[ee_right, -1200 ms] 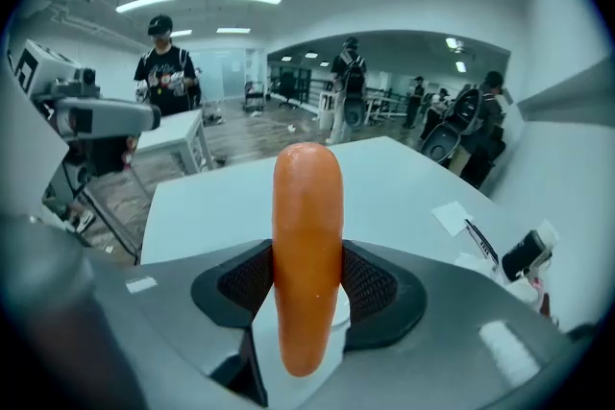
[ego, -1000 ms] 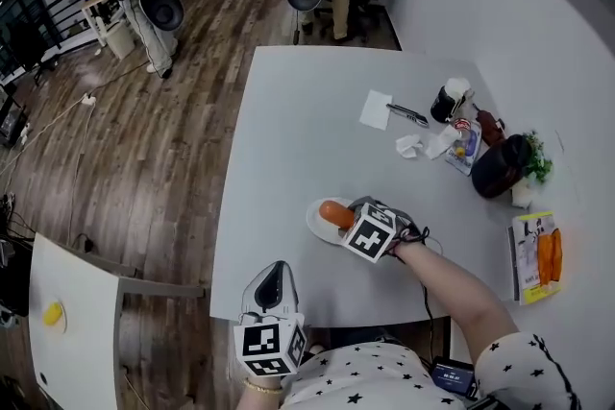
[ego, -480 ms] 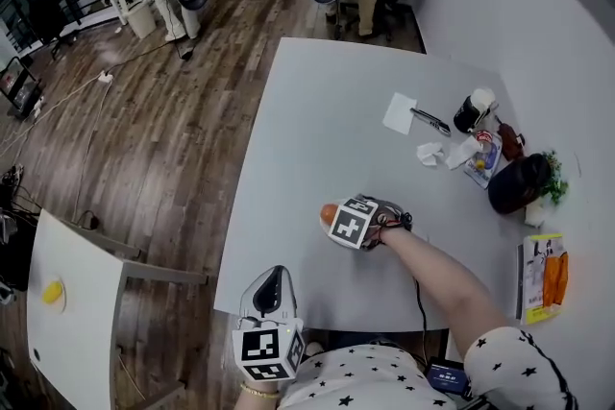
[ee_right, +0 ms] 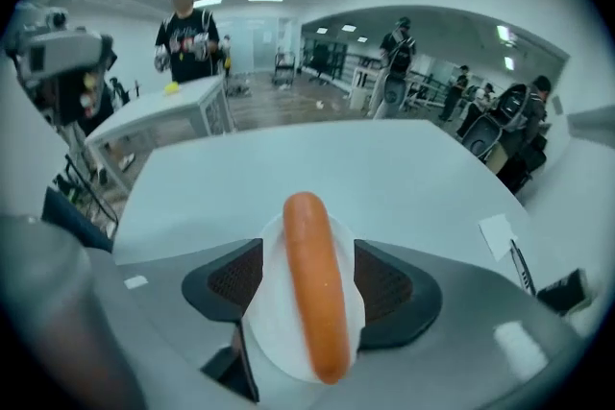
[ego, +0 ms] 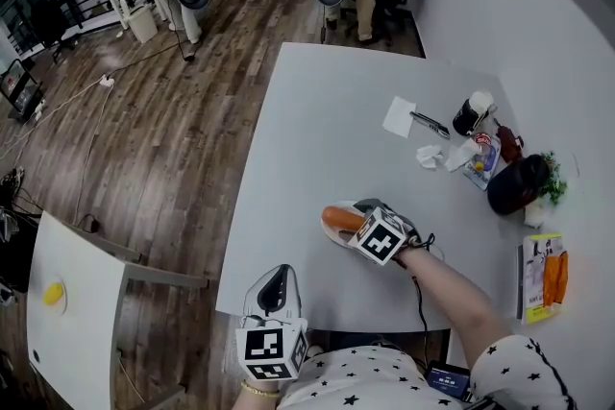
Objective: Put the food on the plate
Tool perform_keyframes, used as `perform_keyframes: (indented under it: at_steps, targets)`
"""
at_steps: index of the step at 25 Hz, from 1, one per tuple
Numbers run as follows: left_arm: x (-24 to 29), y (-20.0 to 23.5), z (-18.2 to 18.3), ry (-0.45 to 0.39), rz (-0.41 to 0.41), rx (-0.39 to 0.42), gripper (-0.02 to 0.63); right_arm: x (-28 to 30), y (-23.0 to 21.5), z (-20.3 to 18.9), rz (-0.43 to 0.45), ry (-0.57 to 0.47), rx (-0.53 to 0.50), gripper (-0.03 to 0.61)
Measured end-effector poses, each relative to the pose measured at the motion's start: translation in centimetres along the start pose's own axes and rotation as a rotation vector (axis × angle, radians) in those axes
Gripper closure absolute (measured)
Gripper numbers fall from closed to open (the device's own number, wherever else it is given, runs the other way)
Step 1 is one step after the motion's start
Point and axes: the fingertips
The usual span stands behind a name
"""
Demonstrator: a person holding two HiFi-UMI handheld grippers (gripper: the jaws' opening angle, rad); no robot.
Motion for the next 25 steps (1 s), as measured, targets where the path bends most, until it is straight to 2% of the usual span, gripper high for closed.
perform_keyframes:
  at_steps: [2,4,6,8,9,12,17,25]
  targets:
    - [-0.1,-0.3,0.3,-0.009,-0.01,0.003,0.606,-3.9,0.5,2.4,-0.016,-0.209,0.144,0.281]
    - [0.0,-0.6,0.7,-0.014,-0.017,0.007,0.606,-9.0,1.3,5.5,-0.009,-0.465,0.304,0.302]
    - [0.0,-1.1,1.1,-0.021,-0.028,0.007,0.606,-14.1,2.3,8.2,0.004,-0.716,0.45,0.404]
    - [0.1,-1.7,1.5,-0.034,-0.048,0.013,0.606,-17.6,3.2,9.5,-0.025,-0.86,0.547,0.516]
    - [0.2,-2.0,1.7,-0.039,-0.058,0.019,0.606,-18.5,3.7,9.8,-0.059,-0.884,0.572,0.578]
    - [0.3,-2.8,1.9,-0.045,-0.081,0.032,0.606,-19.7,5.4,10.1,-0.138,-0.886,0.573,0.578]
    - [0.2,-3.9,1.8,-0.044,-0.101,0.045,0.606,-19.4,7.3,10.1,-0.151,-0.833,0.538,0.58]
    - [0.1,-4.4,2.3,-0.045,-0.115,0.067,0.606,-19.1,7.2,9.7,-0.189,-0.79,0.535,0.58]
Point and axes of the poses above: the fingertips, and each gripper's own axes: x forward along the fingers, y to its left, z out of its top, and after that the axes turned 6 degrees about -x, right-handed
